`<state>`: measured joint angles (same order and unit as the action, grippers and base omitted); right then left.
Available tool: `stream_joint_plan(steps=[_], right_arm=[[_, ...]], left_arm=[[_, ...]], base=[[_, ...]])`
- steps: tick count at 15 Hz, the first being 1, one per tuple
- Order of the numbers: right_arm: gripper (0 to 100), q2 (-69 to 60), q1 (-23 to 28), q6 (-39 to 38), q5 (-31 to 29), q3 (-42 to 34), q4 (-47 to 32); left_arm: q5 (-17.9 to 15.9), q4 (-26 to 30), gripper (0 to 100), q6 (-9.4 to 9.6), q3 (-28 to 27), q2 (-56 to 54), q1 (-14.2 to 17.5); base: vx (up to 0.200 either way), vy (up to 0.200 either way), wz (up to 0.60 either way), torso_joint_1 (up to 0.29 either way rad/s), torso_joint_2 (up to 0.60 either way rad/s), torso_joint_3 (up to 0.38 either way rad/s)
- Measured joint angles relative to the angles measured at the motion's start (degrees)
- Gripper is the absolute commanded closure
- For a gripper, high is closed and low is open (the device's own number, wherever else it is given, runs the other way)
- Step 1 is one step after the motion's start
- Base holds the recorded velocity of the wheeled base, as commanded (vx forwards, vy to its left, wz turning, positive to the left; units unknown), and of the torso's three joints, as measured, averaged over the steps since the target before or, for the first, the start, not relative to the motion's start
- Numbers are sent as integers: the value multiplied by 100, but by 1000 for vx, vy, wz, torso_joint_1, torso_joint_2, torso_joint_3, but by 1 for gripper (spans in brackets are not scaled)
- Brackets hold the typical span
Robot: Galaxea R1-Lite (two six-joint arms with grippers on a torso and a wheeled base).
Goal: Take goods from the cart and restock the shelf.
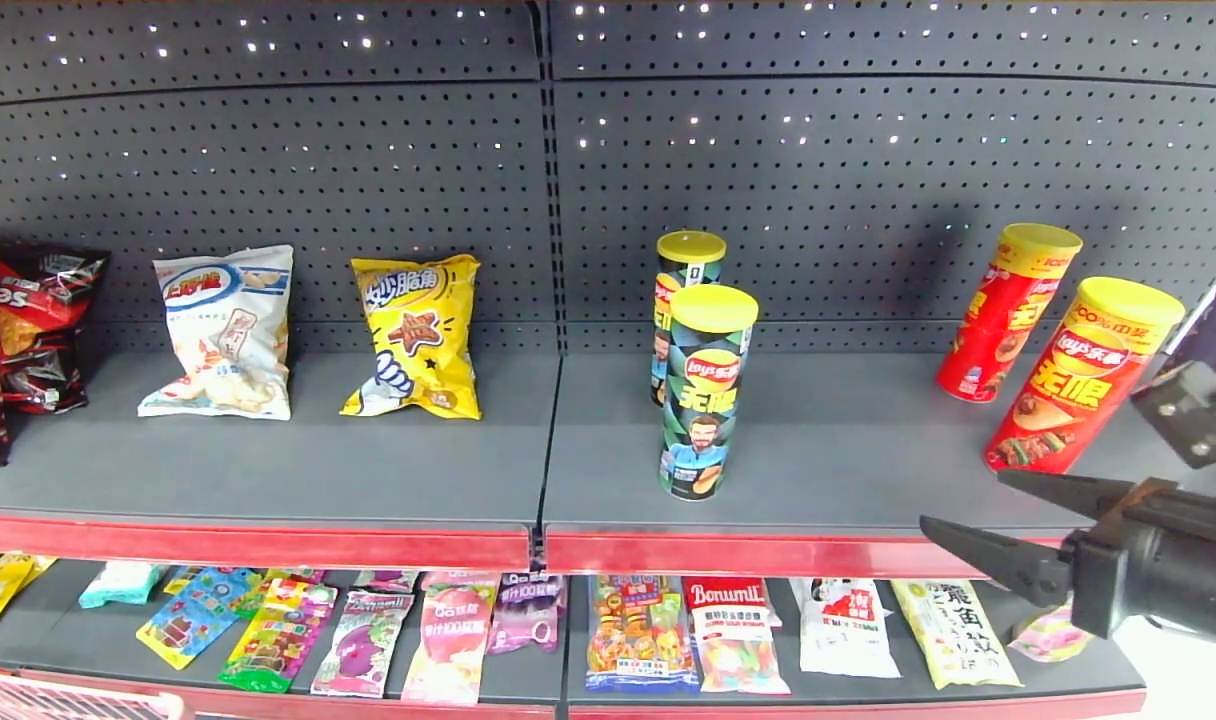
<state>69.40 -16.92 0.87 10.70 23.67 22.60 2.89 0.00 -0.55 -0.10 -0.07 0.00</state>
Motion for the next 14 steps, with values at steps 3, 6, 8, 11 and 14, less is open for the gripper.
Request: stream_joint_plan(steps=[3,6,8,11,14], right_arm=[[0,981,-99,-133,-404,-72,1011],[0,1775,-427,-283,-591,-41,1342],[0,2133,-538,-685,-745,166,1363],[0,2542,-647,-992,-1048,540,1365],[0,2859,-669,-1017,-1081,827,1365]], left_arm=[[-2,0,0,-2,0,0,0],[0,0,0,1,0,0,0],[-2,0,0,0,0,0,0],[-2,0,0,0,0,0,0],[-2,0,0,0,0,0,0]], base=[[0,0,0,0,0,0],[0,0,0,0,0,0],[0,0,0,0,0,0],[0,0,0,0,0,0],[0,0,0,0,0,0]])
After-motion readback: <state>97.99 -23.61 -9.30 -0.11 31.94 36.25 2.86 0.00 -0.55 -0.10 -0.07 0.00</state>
